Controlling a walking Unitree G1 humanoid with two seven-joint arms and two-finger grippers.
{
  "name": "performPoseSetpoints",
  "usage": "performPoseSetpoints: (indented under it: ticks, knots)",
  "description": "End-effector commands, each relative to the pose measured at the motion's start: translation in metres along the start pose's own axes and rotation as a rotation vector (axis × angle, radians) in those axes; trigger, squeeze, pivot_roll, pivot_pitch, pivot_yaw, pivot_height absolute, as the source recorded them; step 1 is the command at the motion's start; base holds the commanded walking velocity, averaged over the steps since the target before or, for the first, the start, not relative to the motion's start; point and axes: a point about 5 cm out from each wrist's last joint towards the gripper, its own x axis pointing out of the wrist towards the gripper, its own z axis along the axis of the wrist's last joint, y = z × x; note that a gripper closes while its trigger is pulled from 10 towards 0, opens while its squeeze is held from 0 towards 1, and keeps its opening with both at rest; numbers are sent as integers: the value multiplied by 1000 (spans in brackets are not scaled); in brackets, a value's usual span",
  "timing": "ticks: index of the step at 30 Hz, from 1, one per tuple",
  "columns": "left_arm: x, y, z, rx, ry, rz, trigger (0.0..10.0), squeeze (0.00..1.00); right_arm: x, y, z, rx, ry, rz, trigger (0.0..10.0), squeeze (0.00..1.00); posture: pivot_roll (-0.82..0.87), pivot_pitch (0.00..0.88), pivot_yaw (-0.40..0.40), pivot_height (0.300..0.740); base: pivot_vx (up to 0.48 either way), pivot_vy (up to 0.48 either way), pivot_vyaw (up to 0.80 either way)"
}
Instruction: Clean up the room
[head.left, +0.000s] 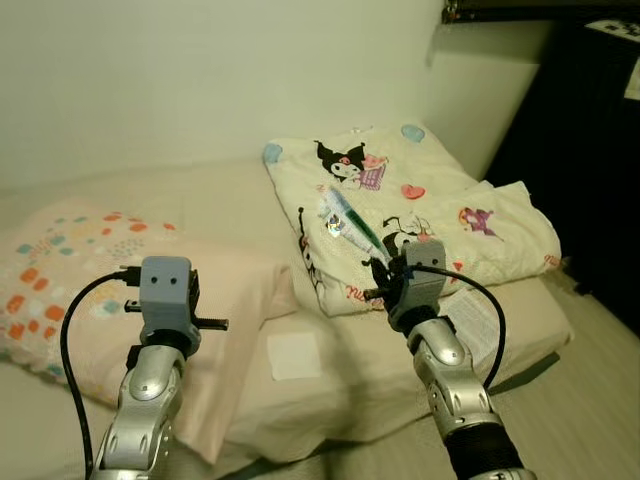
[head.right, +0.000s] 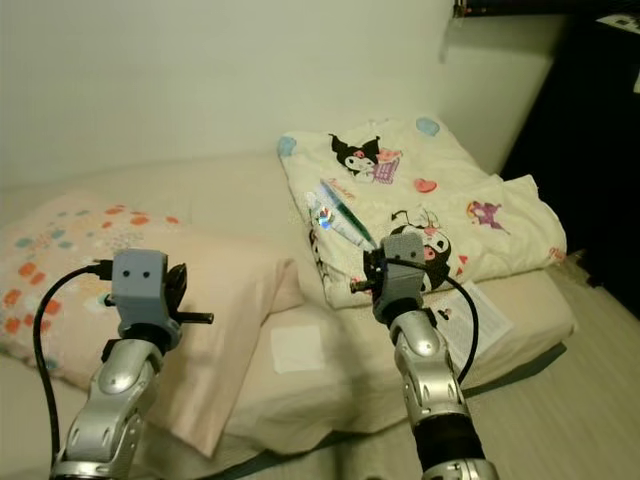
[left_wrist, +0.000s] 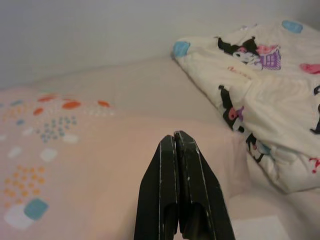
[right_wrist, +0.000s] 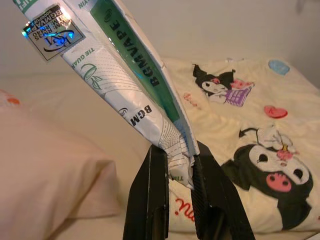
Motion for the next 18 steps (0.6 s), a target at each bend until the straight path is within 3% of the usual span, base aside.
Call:
performPoseSetpoints:
  ticks: [1, 6, 18]
  knots:
    - [-2, 1, -5, 14, 14, 3, 10000, 0, -2, 2, -3, 8, 19, 5, 10000, 0, -43, 98, -48, 715, 0, 0, 0]
    - [-3, 0, -7, 17, 18, 3, 10000, 0, -1, 3, -2, 7, 15, 15, 10000, 0, -43, 98, -48, 740, 0, 0, 0]
    - [-2, 0, -11, 14, 38, 9, 10000, 0, 0, 8, -6, 14, 48, 42, 10000, 0, -46, 91, -57, 740, 0, 0, 0]
